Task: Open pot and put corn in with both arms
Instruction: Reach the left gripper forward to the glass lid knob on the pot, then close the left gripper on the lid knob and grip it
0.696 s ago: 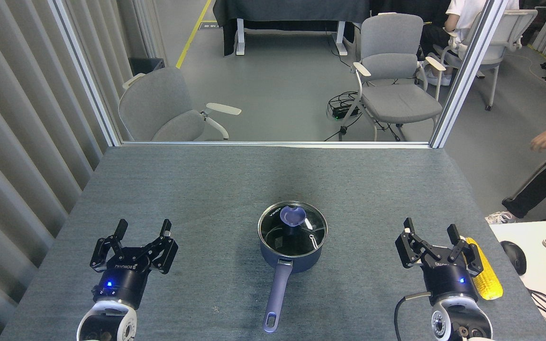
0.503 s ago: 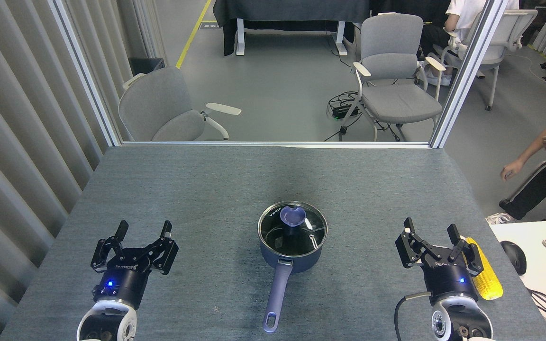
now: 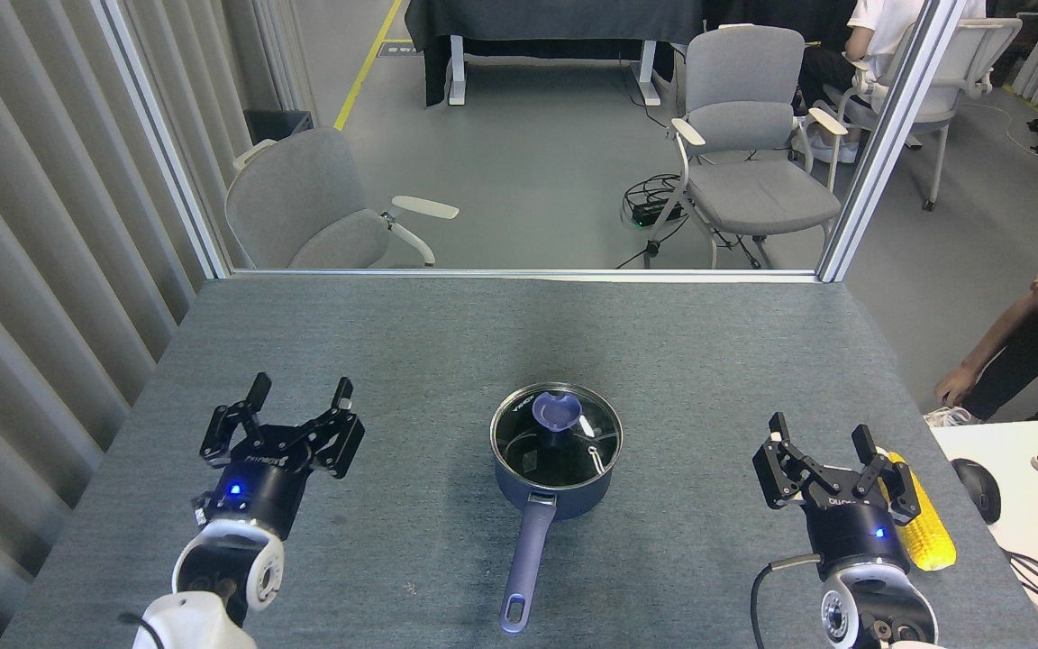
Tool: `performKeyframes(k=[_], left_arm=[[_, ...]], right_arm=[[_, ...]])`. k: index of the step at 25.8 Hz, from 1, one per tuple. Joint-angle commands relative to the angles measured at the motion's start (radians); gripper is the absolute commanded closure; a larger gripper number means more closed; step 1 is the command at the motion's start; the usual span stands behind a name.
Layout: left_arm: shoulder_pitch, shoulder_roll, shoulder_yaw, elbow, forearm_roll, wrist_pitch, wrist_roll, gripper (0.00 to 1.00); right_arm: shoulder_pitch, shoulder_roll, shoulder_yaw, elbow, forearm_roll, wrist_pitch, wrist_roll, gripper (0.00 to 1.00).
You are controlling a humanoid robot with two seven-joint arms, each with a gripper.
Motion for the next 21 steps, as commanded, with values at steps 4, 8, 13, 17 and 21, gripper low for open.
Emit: performKeyframes(k=[4,8,13,17,21], left_arm=[[-0.289,-0.005,-0.248,0.254,-0.005,-0.003,-0.002,0.01],[-0.459,-0.073,-0.346,0.510,-0.003,0.005,-0.002,0.01],[-0.533,-0.145,-0.362,0.697,-0.001,-0.020,-0.003,0.01],[-0.548,-0.185,-0.365,0.803,0.003,-0.064,-0.037,0.01],[-0.553,-0.185,-0.428,0.829,0.014,-0.056,-0.043,0.01]], right_arm=[[0.000,0.001,0.000,-0.001,0.000,0.000,-0.004,0.00],[0.000,0.001,0.000,-0.001,0.000,0.000,-0.004,0.00],[0.000,0.001,0.000,-0.001,0.000,0.000,-0.004,0.00],[0.001,0.001,0.000,0.000,0.000,0.000,-0.004,0.00],[0.001,0.001,0.000,-0.001,0.000,0.000,-0.004,0.00]])
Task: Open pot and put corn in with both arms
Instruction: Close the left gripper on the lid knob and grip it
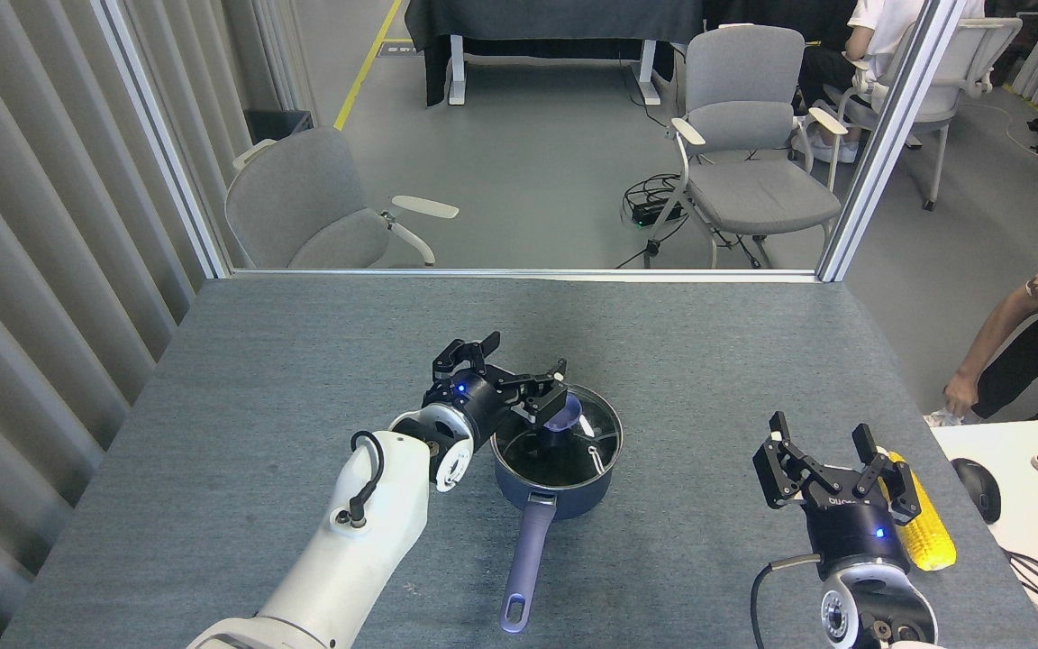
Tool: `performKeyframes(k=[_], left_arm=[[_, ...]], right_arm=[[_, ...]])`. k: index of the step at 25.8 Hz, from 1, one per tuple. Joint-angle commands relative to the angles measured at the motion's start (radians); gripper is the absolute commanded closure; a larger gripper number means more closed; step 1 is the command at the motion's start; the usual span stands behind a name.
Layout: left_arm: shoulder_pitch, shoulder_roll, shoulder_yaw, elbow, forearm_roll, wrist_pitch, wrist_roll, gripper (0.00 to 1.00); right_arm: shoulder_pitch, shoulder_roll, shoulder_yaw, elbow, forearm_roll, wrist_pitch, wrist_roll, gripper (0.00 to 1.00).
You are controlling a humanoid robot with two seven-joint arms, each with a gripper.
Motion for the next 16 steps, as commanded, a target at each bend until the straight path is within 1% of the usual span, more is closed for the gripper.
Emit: performKeyframes(k=[1,4,7,16], left_arm=[[-0.005,-0.006,-0.068,0.030,0.008,0.002,-0.006,0.01],[-0.005,-0.006,-0.128,0.036,0.012,0.003,-0.008,0.01],[-0.005,-0.006,-0.158,0.048,0.023,0.003,-0.009,0.01],[-0.005,-0.007,-0.166,0.090,0.046,-0.010,-0.011,0.01]], right_arm=[[0.001,0.000,0.000,0.001,0.000,0.000,0.001,0.00],[0.001,0.002,0.000,0.000,0.000,0.000,0.001,0.00],[-0.001,0.000,0.000,0.001,0.000,0.000,0.001,0.00],[-0.001,-0.003,0.000,0.001,0.000,0.000,0.001,0.00]])
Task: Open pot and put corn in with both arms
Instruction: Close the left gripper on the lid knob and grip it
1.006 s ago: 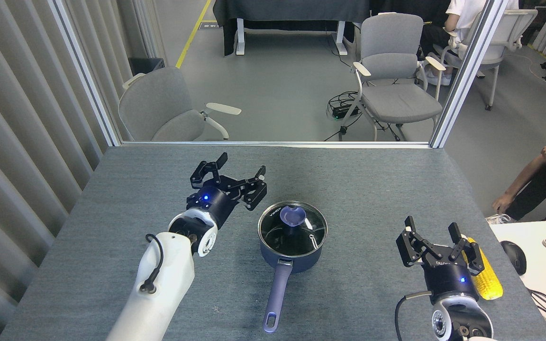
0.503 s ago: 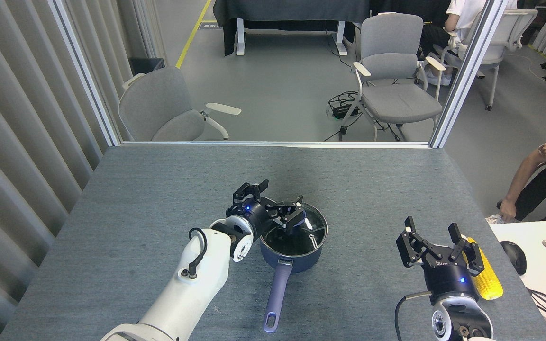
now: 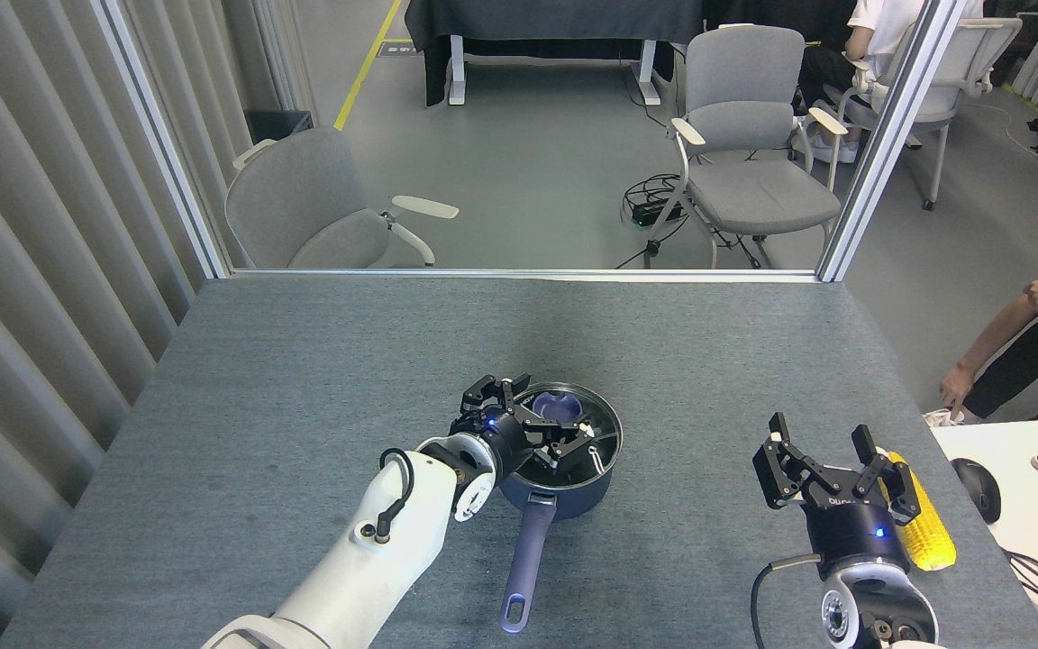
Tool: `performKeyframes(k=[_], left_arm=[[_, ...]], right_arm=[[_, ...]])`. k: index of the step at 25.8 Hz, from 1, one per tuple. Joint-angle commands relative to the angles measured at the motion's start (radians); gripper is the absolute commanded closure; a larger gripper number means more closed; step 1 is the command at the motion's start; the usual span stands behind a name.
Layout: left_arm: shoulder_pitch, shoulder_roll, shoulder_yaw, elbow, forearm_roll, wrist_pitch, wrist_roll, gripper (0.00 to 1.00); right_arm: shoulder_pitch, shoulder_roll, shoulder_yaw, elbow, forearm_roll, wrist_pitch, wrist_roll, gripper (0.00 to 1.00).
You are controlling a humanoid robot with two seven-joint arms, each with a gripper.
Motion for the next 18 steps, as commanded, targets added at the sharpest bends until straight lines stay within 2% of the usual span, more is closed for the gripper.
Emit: performKeyframes(k=[1,18], left_arm=[[0.000,0.000,-0.001,0.017,0.014,-0.003,0.000,0.01],[0.000,0.000,-0.038,0.037,0.037,0.001,-0.002,0.04]], right_arm=[[0.000,-0.002,0.000,0.000,0.000,0.000,0.002,0.00],[0.001,-0.005,-0.005,0.000,-0.002,0.000,0.002,0.00]])
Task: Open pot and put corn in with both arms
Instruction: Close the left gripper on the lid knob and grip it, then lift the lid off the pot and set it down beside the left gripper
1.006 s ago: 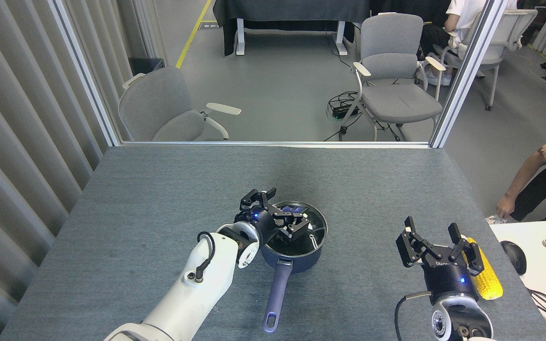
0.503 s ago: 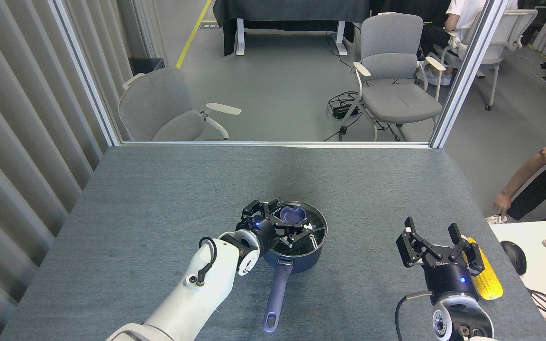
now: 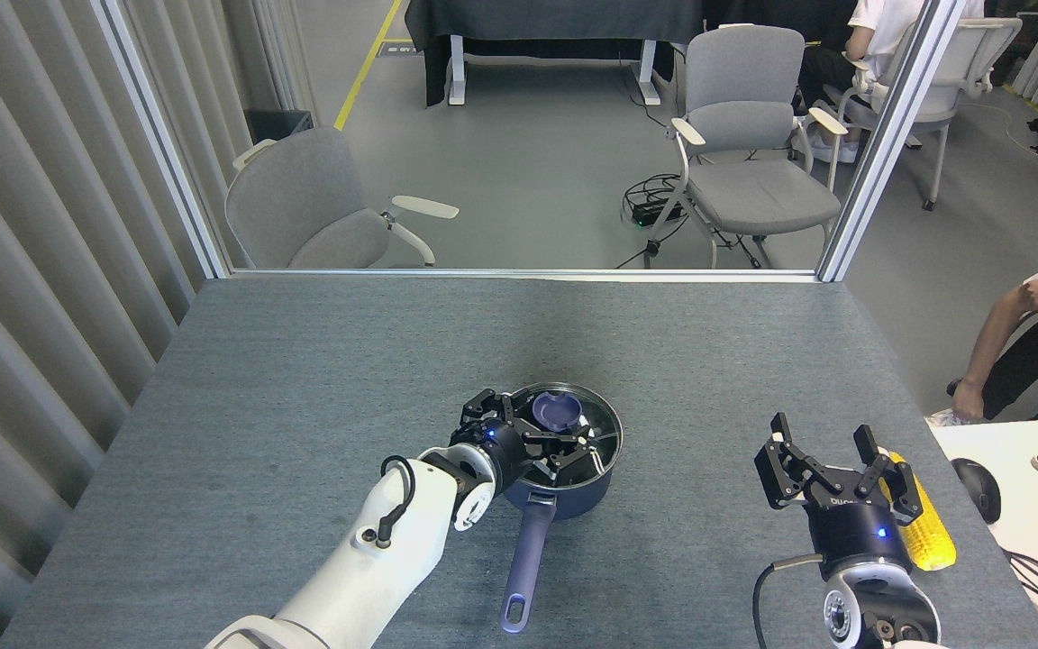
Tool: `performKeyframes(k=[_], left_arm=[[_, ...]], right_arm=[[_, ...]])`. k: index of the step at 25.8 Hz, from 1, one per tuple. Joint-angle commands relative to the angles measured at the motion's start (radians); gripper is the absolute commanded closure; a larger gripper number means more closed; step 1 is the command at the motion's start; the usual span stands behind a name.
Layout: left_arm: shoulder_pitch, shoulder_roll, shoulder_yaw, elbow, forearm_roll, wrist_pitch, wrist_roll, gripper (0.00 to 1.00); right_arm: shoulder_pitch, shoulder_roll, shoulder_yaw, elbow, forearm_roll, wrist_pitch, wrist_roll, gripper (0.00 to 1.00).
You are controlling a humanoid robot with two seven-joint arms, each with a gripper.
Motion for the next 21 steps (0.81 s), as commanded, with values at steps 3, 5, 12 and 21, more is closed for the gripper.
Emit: performKeyframes(k=[3,5,12,21], left_arm=[[0.000,0.002,-0.003,0.000,0.001,-0.002,0.000,0.12],[0.000,0.002,-0.001,0.002,0.001,-0.009,0.000,0.18],[0.002,0.002,-0.001,0.008,-0.001,-0.015,0.000,0.49],[0.011,0.005,0.031,-0.038,0.009,-0.060,-0.014,0.66]], right_arm=[[0.001,0.000,-0.002,0.000,-0.002,0.000,0.000,0.00],[0.000,0.000,-0.004,0.000,-0.002,0.000,0.000,0.00],[0.001,0.003,-0.004,0.000,-0.002,0.000,0.000,0.00],[0.001,0.003,-0.004,0.000,-0.002,0.000,0.000,0.00]])
